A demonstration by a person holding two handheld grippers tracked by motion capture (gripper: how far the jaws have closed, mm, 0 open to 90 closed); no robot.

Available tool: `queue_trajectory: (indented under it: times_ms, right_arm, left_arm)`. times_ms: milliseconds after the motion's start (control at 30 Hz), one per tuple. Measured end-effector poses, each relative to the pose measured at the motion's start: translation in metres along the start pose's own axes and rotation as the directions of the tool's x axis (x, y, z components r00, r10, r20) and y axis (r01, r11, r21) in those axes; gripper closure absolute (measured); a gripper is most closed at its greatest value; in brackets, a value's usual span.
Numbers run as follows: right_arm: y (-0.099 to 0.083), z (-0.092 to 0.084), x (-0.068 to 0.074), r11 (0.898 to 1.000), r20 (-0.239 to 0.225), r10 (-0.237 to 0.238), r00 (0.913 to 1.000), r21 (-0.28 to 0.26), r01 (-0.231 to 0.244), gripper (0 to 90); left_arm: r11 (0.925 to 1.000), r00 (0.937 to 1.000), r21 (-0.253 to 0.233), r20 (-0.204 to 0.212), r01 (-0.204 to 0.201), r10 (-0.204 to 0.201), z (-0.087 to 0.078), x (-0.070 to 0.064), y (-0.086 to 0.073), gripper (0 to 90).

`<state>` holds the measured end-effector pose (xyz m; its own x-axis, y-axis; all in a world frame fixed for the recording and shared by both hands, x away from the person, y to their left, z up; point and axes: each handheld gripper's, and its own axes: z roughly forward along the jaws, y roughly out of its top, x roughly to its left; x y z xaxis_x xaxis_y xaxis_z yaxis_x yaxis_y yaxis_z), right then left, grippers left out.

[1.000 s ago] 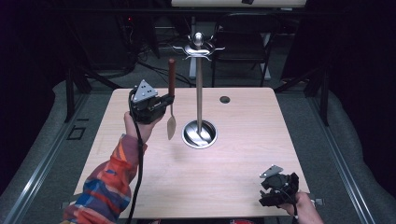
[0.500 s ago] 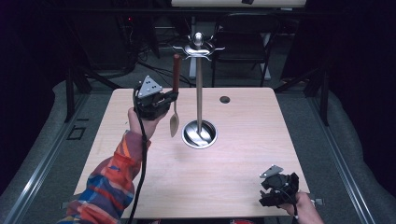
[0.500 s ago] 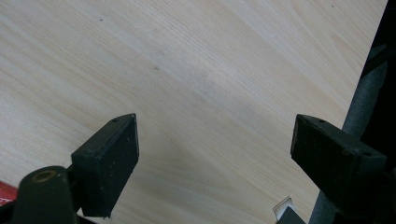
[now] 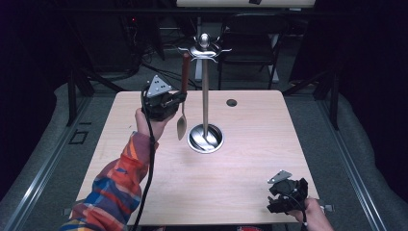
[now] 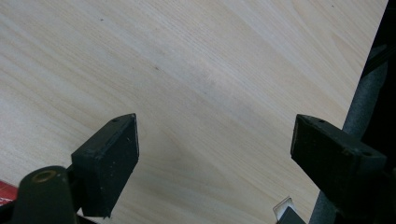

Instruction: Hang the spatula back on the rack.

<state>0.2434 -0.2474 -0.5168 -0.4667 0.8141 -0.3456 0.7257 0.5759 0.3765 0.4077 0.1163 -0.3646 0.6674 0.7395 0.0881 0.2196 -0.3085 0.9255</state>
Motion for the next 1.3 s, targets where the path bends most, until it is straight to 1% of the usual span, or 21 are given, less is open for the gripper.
queue_trajectory:
  times_ms: [100,167,400,900,1067,1133,1167,1200,1300]
  right_arm:
    - [0.0,0.0,0.0,1.0,0.0,0.0,1.0,-0.001,0.0,14.9]
    - [0.0,0.0,0.0,1.0,0.004,-0.002,1.0,0.003,0.002,14.9]
    - [0.0,0.0,0.0,1.0,0.005,-0.003,1.0,0.004,0.003,14.9]
    - [0.0,0.0,0.0,1.0,0.003,-0.004,1.0,0.007,0.004,14.9]
    - [0.0,0.0,0.0,1.0,0.004,-0.003,1.0,0.008,0.003,14.9]
    - [0.0,0.0,0.0,1.0,0.004,-0.004,1.0,0.008,0.004,14.9]
    - [0.0,0.0,0.0,1.0,0.004,-0.004,1.0,0.008,0.004,14.9]
    - [0.0,0.0,0.0,1.0,0.004,-0.004,1.0,0.008,0.004,14.9]
    - [0.0,0.0,0.0,1.0,0.005,-0.005,1.0,0.006,0.005,14.9]
  left_arm:
    - [1.0,0.9999,0.005,-0.01,-0.001,0.001,0.001,-0.001,0.0,84.0]
    - [0.9999,0.9995,0.006,-0.029,-0.012,0.012,0.002,-0.002,0.001,84.0]
    - [0.9996,0.9978,0.011,-0.06,-0.028,0.028,0.004,-0.005,0.001,83.7]
    - [0.9982,0.9939,0.01,-0.093,-0.059,0.059,0.006,-0.011,0.0,82.3]
    - [0.9975,0.9911,0.011,-0.113,-0.07,0.071,0.006,-0.013,0.0,82.2]
    - [0.9968,0.9901,0.014,-0.115,-0.079,0.08,0.006,-0.014,0.0,82.0]
    - [0.9969,0.99,0.013,-0.117,-0.078,0.079,0.006,-0.015,-0.001,81.7]
    - [0.9961,0.9891,0.017,-0.119,-0.086,0.088,0.006,-0.015,0.0,81.6]
    - [0.9955,0.988,0.013,-0.122,-0.094,0.095,0.007,-0.017,0.0,81.3]
